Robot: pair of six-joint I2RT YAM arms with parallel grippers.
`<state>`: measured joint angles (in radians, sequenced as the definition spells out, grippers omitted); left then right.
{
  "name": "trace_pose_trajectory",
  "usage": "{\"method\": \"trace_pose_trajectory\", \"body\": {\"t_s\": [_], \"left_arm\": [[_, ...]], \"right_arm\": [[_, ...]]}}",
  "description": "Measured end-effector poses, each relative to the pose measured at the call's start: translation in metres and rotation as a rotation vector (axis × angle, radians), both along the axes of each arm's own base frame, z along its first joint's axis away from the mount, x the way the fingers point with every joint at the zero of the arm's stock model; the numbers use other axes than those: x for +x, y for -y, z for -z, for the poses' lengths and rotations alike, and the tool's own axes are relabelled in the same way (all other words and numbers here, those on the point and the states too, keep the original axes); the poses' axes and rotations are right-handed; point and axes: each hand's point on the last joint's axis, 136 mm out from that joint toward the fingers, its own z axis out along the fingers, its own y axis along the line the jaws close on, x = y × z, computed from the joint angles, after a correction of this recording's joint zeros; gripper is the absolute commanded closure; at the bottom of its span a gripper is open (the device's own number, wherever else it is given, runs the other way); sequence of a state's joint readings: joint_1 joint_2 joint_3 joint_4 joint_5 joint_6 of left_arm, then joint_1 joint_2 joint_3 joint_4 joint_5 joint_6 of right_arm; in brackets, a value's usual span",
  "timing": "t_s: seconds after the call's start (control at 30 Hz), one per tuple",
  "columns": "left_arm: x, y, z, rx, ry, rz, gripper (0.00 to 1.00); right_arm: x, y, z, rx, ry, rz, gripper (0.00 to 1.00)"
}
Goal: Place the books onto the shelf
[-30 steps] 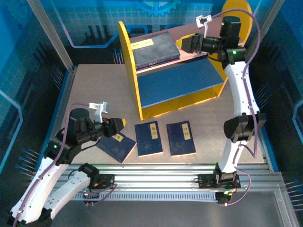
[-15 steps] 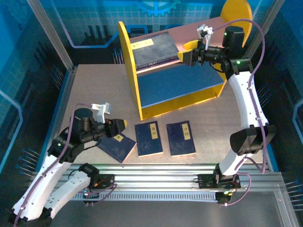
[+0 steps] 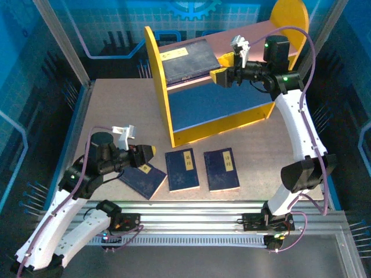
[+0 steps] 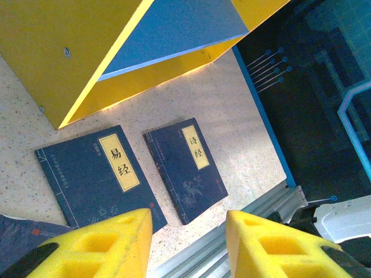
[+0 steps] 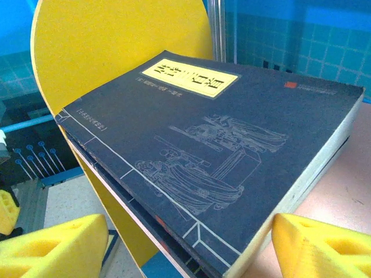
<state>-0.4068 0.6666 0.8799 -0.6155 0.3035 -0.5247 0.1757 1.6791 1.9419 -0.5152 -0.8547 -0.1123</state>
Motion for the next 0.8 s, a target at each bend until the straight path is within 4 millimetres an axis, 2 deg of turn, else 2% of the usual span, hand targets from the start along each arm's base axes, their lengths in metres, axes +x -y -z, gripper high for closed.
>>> {"method": "trace_pose_trajectory", "body": {"t_s": [0.37, 0.8], "left_arm": [[0.0000, 0.0000, 0.0000, 0.000, 0.000, 0.000, 0.61], [0.0000, 0.0000, -0.0001, 0.000, 0.000, 0.000, 0.60]], "right_arm": [[0.0013, -0.0018, 0.0008, -0.006, 0.029, 0.050, 0.21], [0.0035, -0.0009, 0.0011, -0.008, 0.042, 0.121, 0.23]]}}
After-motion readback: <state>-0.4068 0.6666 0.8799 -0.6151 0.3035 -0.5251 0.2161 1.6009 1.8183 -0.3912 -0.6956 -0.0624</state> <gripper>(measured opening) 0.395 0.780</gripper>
